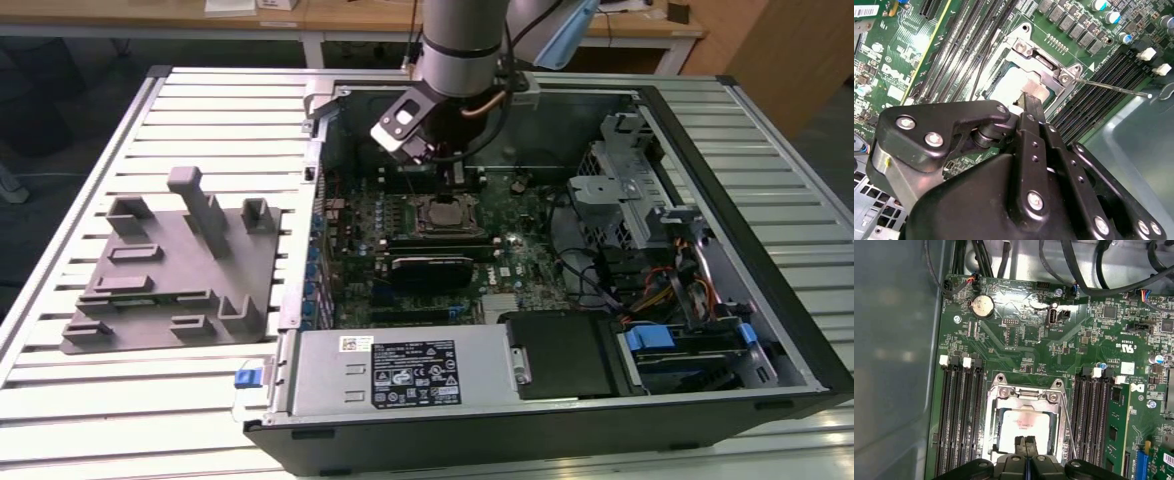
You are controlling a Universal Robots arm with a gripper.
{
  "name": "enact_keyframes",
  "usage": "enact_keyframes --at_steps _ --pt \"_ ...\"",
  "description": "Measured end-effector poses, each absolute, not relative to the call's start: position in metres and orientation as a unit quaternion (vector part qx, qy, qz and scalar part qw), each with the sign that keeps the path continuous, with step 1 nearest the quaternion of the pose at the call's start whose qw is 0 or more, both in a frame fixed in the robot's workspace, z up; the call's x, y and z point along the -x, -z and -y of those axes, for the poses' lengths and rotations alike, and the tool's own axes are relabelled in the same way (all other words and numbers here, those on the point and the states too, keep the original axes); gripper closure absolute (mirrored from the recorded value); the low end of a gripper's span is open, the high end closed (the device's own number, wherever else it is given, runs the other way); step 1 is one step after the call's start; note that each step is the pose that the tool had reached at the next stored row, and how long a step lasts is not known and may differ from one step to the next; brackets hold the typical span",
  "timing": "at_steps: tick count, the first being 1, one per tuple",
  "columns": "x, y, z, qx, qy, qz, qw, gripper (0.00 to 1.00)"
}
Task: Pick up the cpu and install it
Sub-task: 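Install the first cpu locking lever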
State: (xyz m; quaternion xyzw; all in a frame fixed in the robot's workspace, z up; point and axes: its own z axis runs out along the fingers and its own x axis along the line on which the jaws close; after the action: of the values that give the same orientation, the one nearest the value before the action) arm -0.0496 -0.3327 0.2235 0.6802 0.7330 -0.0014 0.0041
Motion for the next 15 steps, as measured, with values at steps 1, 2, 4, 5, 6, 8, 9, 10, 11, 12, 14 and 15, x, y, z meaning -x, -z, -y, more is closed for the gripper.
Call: enact_keyframes --at_steps 1,2,4,5,6,8,9,10,11,12,14,15 --pt "0.050 -0.225 0.333 -0.680 0.001 -0.733 0.004 0.88" --pt "0.050 -0.226 0.333 -0.680 0.001 -0.733 0.004 0.88" --pt "0.050 -0.230 0.333 -0.680 0.001 -0.733 0.004 0.88" --pt "0.050 -0.231 0.333 -0.680 0.001 -0.733 0.004 0.88" --pt "0.050 -0.233 0.333 -0.680 0.001 -0.733 0.004 0.88" --pt "0.050 -0.237 0.333 -0.680 0.002 -0.733 0.004 0.88" --pt "0.050 -0.239 0.333 -0.680 0.002 -0.733 0.005 0.88" --pt "0.050 -0.242 0.333 -0.680 0.002 -0.733 0.004 0.88" --pt "0.050 -0.245 0.333 -0.680 0.002 -0.733 0.005 0.88" --pt "0.050 -0.249 0.333 -0.680 0.002 -0.733 0.005 0.88" --pt "0.050 -0.257 0.333 -0.680 0.002 -0.733 0.005 0.88" --pt "0.050 -0.261 0.333 -0.680 0.002 -0.733 0.005 0.88"
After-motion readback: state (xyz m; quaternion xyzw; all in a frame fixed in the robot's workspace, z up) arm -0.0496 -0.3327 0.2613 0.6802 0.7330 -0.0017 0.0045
